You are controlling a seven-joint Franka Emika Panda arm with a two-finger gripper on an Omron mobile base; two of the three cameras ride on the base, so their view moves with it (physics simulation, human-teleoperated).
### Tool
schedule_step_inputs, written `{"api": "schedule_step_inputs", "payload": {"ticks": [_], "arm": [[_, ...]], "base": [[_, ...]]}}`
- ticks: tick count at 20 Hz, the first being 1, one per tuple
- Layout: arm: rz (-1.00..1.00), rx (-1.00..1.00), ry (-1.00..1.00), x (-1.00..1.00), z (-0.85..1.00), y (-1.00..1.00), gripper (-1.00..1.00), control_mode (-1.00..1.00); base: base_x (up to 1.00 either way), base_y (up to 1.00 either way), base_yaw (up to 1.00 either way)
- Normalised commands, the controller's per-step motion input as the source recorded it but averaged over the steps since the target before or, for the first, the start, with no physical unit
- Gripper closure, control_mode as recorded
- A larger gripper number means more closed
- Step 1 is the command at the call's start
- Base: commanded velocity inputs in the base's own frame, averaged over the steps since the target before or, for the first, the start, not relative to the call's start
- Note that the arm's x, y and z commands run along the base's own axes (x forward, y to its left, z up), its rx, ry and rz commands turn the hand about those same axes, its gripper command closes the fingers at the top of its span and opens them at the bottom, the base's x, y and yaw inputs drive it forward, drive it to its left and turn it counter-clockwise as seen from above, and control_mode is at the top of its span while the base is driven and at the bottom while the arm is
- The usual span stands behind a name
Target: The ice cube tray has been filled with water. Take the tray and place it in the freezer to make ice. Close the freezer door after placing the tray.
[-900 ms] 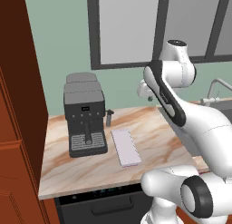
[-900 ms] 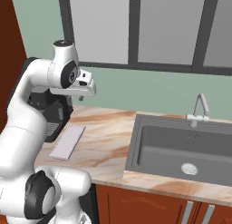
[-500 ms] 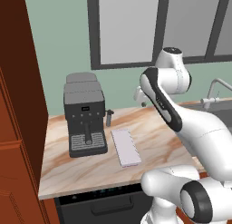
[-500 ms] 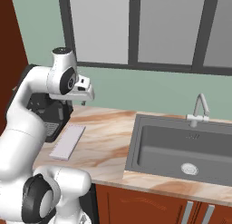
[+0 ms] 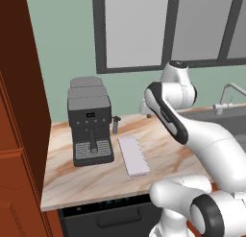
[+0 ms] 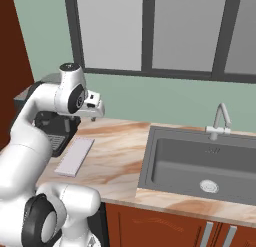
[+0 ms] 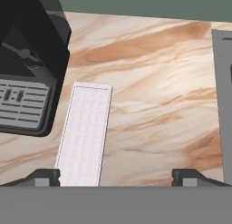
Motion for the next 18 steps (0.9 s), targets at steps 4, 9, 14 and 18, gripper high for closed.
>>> {"api": "schedule_step_inputs", "payload": {"ticks": [4,9,14,18], "arm": [[0.0,0.0,0.0,0.33,-0.1,0.0,-1.0,-1.0],[0.0,0.0,0.0,0.38,-0.12,0.0,-1.0,-1.0],[0.0,0.0,0.0,0.33,-0.19,0.0,-1.0,-1.0],[0.0,0.0,0.0,0.3,-0.26,0.0,-1.0,-1.0]], "base": [[0.0,0.0,0.0],[0.0,0.0,0.0],[0.0,0.0,0.0],[0.0,0.0,0.0]]}}
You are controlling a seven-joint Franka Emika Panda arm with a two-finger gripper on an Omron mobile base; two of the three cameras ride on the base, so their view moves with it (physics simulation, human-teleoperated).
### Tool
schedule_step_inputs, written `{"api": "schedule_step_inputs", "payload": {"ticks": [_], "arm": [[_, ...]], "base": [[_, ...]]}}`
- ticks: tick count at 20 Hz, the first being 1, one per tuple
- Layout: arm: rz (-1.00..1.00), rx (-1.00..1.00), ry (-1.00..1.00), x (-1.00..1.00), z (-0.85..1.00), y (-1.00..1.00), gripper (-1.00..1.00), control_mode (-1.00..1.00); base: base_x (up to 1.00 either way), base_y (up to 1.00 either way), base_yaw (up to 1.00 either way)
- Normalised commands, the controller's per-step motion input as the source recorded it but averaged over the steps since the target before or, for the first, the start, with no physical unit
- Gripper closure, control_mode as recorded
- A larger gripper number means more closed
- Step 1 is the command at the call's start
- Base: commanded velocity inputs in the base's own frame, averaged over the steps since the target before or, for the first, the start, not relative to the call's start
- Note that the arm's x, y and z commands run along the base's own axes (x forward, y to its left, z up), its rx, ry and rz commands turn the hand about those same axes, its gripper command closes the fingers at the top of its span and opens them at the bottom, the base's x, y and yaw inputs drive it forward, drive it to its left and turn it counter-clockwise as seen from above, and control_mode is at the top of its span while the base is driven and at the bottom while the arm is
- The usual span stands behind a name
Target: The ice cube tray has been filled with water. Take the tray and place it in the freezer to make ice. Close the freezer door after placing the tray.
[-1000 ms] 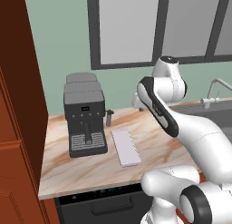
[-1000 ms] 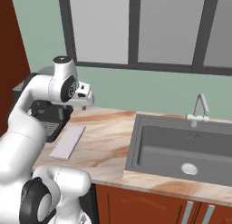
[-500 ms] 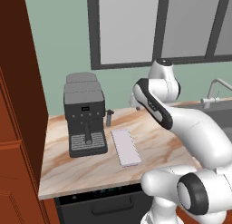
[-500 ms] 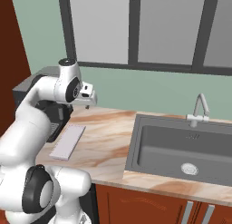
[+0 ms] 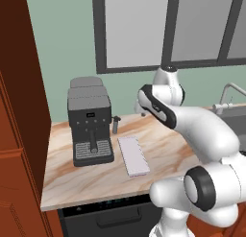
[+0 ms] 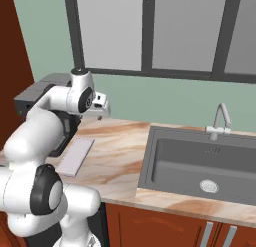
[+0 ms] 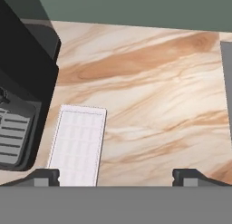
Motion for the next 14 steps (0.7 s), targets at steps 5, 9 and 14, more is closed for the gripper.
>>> {"api": "schedule_step_inputs", "payload": {"ticks": [5,9,14], "arm": [[0.0,0.0,0.0,0.22,-0.28,0.01,-1.0,-1.0],[0.0,0.0,0.0,0.17,-0.26,0.0,-1.0,-1.0],[0.0,0.0,0.0,0.15,-0.24,0.01,-1.0,-1.0]], "base": [[0.0,0.0,0.0],[0.0,0.0,0.0],[0.0,0.0,0.0]]}}
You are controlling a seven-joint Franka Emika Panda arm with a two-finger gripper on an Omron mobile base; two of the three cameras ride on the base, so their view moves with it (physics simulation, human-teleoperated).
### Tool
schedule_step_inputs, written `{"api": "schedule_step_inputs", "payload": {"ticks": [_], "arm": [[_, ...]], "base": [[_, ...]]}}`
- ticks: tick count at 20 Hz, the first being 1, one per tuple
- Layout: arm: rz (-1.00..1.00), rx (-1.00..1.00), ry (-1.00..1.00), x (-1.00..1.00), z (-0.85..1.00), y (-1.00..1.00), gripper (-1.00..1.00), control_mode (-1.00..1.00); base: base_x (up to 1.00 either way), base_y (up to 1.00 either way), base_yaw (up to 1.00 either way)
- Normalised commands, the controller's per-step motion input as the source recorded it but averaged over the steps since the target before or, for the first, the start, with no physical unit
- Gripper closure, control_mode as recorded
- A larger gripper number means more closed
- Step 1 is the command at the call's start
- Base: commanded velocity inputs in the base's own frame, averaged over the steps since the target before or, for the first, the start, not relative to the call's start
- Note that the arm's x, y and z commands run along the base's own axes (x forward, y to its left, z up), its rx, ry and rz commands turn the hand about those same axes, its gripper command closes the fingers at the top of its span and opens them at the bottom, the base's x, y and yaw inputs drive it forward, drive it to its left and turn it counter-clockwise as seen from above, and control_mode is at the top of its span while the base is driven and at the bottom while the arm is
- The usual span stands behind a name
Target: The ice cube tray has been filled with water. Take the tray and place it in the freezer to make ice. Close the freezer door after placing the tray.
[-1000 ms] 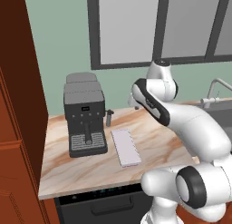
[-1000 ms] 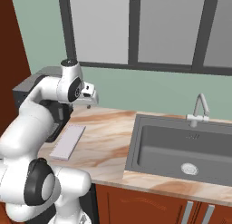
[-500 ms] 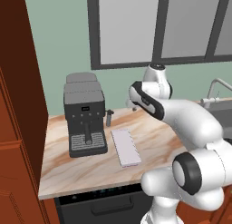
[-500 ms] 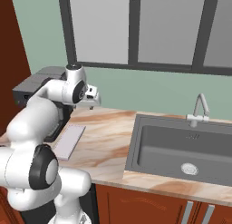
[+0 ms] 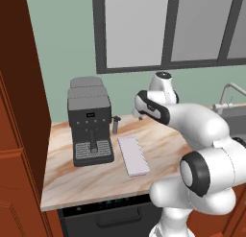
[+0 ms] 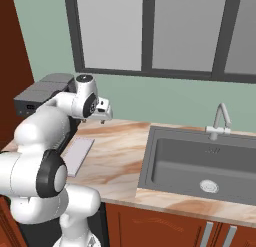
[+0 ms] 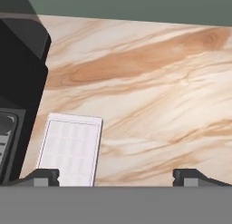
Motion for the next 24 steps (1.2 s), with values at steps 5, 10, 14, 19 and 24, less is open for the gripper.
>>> {"api": "schedule_step_inputs", "payload": {"ticks": [5,10,14,19,24], "arm": [[0.01,0.0,0.03,0.1,-0.26,0.04,-1.0,-1.0],[0.0,0.0,0.02,0.08,-0.26,0.11,-1.0,-1.0],[0.0,0.0,0.01,0.11,-0.25,0.1,-1.0,-1.0],[0.0,0.0,0.0,0.15,-0.23,0.07,-1.0,-1.0],[0.0,0.0,0.0,0.2,-0.24,0.02,-1.0,-1.0]], "base": [[0.0,0.0,0.0],[0.0,0.0,0.0],[0.0,0.0,0.0],[0.0,0.0,0.0],[0.0,0.0,0.0]]}}
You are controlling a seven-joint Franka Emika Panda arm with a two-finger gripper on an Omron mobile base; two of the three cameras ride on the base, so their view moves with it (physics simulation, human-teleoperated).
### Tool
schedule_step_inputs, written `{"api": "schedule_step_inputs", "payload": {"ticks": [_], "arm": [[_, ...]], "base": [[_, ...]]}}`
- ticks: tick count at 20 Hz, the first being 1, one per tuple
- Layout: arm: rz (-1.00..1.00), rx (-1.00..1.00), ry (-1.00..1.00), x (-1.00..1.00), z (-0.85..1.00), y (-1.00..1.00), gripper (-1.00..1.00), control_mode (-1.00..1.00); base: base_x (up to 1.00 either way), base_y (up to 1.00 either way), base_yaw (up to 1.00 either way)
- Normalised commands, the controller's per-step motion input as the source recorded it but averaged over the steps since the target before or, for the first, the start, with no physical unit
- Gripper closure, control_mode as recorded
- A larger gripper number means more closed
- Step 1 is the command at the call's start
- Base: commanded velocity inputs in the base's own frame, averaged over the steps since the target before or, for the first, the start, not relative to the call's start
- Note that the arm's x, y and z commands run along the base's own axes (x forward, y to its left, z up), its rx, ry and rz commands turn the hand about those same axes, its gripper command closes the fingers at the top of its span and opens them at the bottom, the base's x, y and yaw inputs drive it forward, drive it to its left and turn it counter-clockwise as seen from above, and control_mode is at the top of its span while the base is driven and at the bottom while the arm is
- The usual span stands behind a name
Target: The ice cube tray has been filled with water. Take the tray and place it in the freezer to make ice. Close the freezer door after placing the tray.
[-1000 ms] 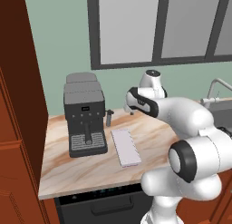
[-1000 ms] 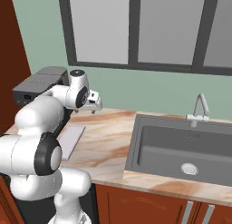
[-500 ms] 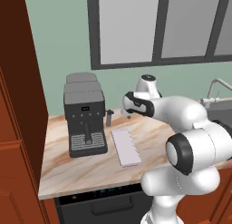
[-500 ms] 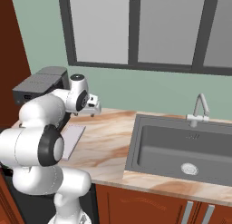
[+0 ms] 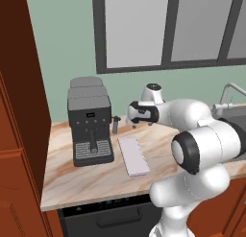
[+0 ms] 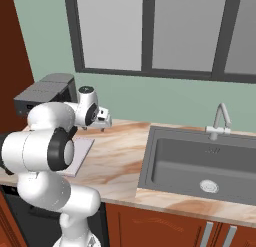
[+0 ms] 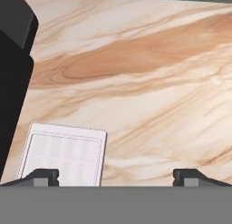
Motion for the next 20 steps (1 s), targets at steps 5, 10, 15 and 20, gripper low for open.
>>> {"api": "schedule_step_inputs", "payload": {"ticks": [5,10,15,20], "arm": [[0.0,0.0,0.0,0.12,-0.29,0.03,-1.0,-1.0],[0.0,0.0,0.0,0.01,-0.27,0.04,-1.0,-1.0],[0.0,0.0,0.0,0.0,-0.21,0.04,-1.0,-1.0],[0.0,0.0,0.0,0.03,-0.15,0.04,-1.0,-1.0]], "base": [[0.0,0.0,0.0],[0.0,0.0,0.0],[0.0,0.0,0.0],[0.0,0.0,0.0]]}}
